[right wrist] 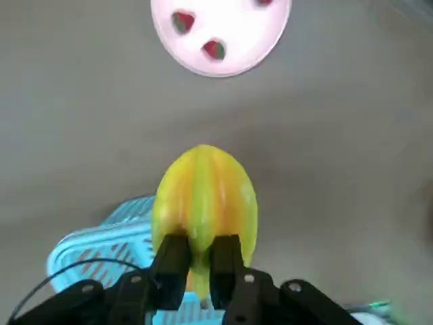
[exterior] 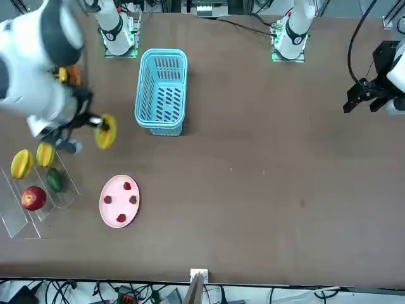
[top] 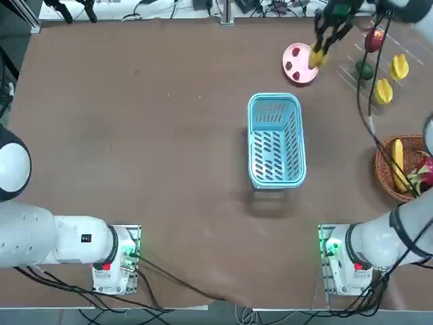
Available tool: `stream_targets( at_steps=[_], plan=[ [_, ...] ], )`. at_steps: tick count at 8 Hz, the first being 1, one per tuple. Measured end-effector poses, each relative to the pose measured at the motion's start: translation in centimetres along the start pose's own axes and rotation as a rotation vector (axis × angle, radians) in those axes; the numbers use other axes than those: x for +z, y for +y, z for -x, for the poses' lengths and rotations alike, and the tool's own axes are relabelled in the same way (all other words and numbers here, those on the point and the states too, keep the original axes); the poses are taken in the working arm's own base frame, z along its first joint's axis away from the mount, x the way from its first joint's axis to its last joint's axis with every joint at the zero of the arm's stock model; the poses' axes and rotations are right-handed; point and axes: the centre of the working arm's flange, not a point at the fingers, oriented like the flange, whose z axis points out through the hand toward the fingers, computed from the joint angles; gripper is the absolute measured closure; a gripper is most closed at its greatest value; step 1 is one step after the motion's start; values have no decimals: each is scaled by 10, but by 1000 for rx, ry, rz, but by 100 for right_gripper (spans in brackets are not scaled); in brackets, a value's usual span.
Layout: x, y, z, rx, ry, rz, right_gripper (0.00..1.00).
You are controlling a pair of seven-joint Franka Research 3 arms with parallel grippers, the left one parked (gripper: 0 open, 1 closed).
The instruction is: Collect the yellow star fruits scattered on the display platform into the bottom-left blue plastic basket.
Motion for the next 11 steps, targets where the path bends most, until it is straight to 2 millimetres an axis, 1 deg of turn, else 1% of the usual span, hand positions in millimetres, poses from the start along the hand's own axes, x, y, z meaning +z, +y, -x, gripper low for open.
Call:
stream_targets(
  at_steps=[3,4,5,6,7,9,10,11],
  plan=[
    [45,-48,121,61,46,-5,79],
    [62,-63,156,52,47,7,79],
    [77,-74,178,39,48,15,78],
    [86,-79,185,30,49,18,72],
    [91,-79,183,32,44,24,65],
    [92,-70,170,53,38,26,32],
    [84,-59,155,53,45,20,11],
    [65,-36,126,34,58,12,2]
  ],
)
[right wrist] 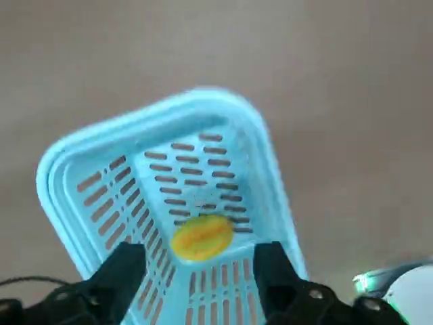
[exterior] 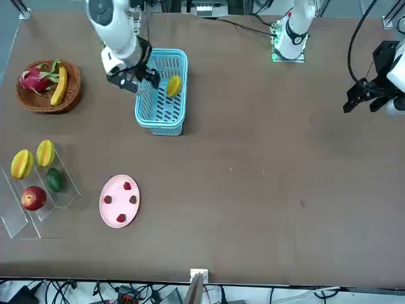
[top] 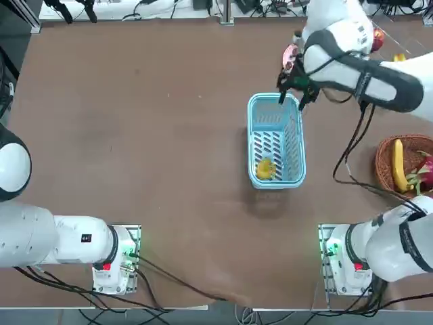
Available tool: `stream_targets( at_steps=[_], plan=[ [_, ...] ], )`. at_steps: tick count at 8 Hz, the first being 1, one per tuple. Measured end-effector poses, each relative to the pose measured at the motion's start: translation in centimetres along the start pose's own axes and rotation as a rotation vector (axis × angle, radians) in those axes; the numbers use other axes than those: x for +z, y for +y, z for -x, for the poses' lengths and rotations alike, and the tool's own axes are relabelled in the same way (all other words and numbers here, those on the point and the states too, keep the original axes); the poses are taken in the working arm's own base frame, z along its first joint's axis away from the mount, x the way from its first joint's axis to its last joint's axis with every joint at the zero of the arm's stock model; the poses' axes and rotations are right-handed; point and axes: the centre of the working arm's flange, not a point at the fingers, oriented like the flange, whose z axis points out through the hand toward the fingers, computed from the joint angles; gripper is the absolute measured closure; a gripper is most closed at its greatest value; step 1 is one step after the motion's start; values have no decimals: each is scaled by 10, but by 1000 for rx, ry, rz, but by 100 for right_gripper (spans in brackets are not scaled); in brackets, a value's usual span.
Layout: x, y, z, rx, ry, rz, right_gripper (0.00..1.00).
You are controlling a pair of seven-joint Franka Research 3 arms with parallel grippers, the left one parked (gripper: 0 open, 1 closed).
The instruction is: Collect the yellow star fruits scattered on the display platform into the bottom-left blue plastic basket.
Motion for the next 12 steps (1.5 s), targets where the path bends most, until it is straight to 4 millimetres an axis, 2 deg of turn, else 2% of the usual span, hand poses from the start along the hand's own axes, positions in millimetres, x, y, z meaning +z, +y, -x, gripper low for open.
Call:
stream_targets(
  at_steps=[1,2,3,5,7,8,10,11,12],
  plan=[
    [-21,37,-41,-33,21,-6,1],
    [-39,85,-85,-78,51,1,0],
    [-48,132,-124,-123,73,34,0],
    [-47,215,-197,-196,86,148,1],
    [-41,297,-267,-258,74,176,1],
    [-36,349,-295,-265,66,170,1],
    [-21,443,-326,-189,102,115,1],
    [-12,478,-333,-160,137,106,1],
    [-2,500,-338,-138,162,106,1]
  ],
)
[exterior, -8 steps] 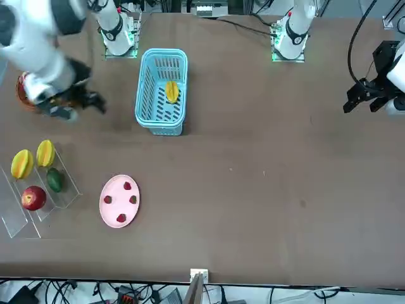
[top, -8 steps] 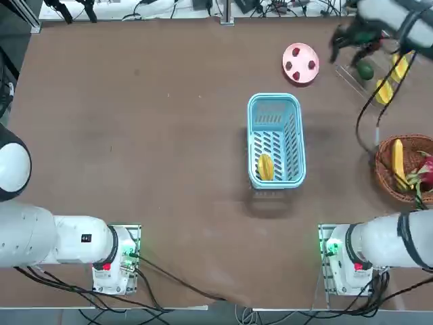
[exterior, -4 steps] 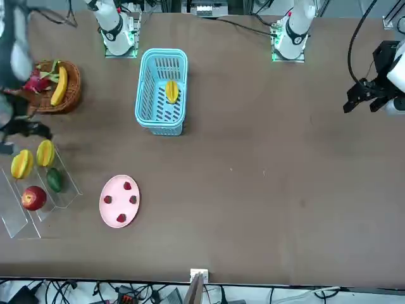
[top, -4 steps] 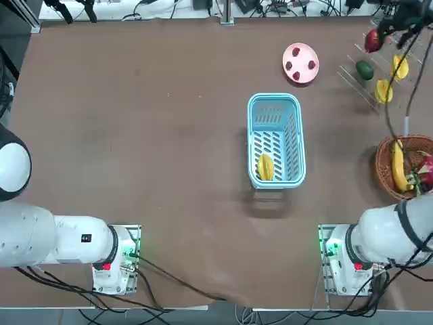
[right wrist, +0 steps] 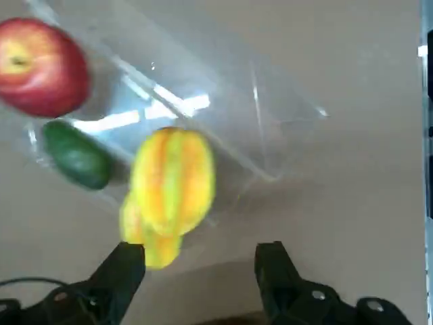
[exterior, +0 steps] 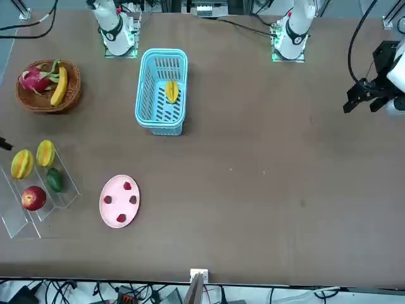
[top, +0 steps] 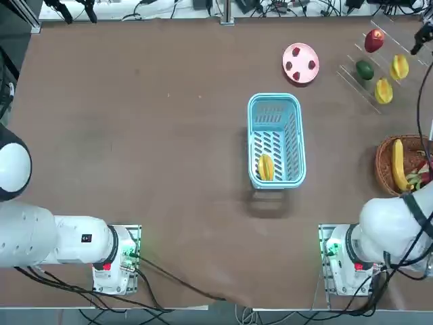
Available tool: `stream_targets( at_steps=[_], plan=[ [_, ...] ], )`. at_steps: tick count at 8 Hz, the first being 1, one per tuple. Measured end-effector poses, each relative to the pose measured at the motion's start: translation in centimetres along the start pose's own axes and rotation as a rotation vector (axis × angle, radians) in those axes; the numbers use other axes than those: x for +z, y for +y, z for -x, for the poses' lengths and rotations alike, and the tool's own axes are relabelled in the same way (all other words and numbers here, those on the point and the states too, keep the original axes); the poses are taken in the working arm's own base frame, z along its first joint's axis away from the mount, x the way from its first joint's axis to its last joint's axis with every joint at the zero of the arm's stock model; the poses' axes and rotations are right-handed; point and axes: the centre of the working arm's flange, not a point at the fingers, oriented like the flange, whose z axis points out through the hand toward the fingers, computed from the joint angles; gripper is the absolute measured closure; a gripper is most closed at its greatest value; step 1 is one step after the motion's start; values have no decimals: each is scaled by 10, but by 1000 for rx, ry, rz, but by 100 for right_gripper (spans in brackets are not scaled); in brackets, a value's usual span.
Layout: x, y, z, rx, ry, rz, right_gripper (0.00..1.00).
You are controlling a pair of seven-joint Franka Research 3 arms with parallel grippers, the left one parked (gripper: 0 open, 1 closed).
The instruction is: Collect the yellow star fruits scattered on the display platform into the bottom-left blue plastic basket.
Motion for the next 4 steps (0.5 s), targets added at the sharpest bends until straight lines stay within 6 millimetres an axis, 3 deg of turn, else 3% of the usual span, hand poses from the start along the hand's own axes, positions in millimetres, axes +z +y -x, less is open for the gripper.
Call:
stream_targets(
  at_steps=[1,4],
  plan=[
    [9,6,-3,12,21,-4,1],
    [38,-6,-17,89,71,-74,1]
  ],
)
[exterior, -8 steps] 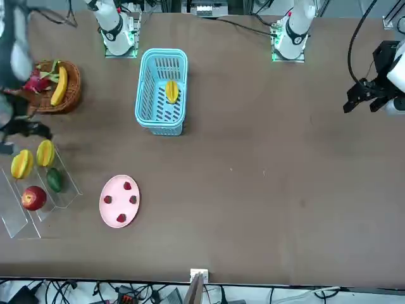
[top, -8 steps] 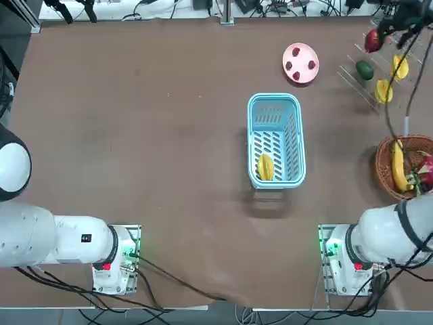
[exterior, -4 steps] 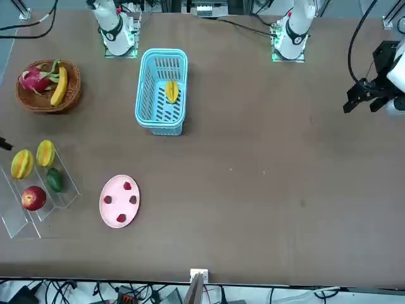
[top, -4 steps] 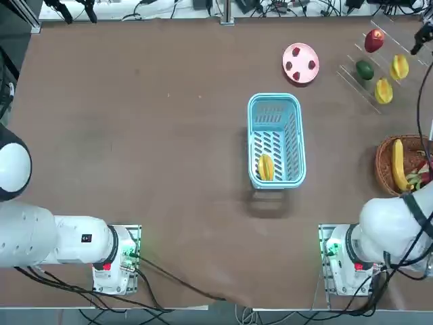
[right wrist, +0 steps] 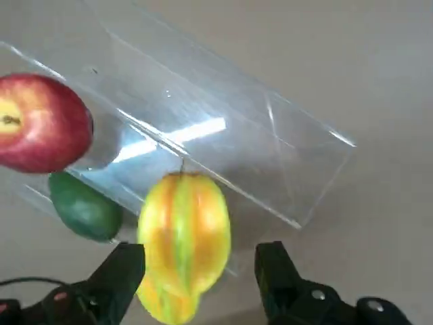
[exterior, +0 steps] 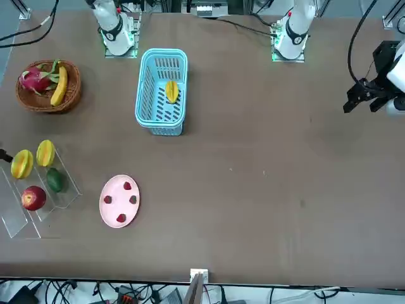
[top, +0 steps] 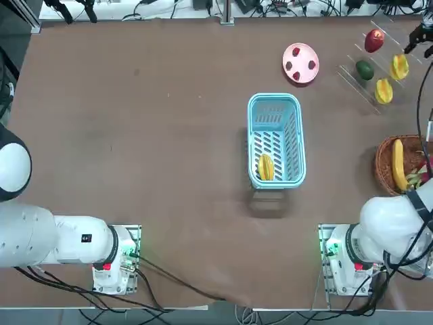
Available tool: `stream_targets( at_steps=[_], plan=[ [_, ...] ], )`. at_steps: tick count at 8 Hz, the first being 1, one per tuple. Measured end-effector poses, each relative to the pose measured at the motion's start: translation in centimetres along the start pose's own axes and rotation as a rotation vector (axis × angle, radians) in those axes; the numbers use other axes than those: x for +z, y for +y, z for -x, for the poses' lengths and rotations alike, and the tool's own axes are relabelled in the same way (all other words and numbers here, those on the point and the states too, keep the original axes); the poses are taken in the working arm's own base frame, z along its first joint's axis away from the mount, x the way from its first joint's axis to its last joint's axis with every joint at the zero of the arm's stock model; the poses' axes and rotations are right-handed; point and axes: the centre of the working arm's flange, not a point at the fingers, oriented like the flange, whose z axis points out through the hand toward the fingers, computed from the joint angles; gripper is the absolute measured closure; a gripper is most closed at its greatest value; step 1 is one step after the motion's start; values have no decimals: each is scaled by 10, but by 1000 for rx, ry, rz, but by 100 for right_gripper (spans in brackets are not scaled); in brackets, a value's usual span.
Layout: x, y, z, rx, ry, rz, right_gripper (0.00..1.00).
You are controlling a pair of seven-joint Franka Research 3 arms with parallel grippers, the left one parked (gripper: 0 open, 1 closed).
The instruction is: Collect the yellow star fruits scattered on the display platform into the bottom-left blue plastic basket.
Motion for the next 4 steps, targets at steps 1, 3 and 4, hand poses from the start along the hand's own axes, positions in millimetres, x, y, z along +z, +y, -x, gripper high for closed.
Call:
stream_targets(
  at_steps=[1,3,4],
  plan=[
    [13,5,-1,15,5,-6,1],
    [32,8,1,26,-9,-12,1],
    [33,7,1,35,-11,-14,1]
  ],
)
